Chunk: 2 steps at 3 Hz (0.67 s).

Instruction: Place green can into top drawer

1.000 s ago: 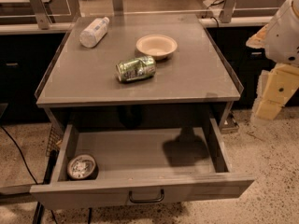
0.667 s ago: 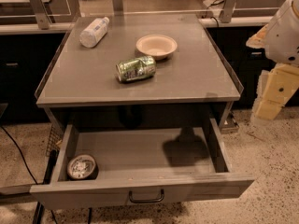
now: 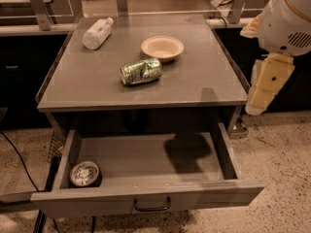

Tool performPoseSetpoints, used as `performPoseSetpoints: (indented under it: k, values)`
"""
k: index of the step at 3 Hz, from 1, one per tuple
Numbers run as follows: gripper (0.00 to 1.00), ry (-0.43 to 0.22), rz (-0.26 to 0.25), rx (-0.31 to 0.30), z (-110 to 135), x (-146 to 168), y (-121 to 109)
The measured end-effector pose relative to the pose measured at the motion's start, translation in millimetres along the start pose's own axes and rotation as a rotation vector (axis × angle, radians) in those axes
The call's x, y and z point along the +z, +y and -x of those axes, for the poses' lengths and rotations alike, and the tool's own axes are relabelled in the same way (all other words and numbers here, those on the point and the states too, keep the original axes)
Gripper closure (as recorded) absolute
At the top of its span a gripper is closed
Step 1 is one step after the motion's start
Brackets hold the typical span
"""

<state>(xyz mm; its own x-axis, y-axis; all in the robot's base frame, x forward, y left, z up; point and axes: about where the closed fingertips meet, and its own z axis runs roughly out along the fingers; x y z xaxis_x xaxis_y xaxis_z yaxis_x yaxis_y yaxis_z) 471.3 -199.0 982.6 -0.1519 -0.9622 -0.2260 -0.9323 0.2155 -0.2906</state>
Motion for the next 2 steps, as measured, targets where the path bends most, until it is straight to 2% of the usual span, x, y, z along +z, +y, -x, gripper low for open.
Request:
performPoseSetpoints:
  k: [1, 2]
  values:
    - [0.00, -0.041, -0.010, -0.068, 34, 23, -29]
    - [0.00, -0.067, -0.004, -0.113, 58, 43, -46]
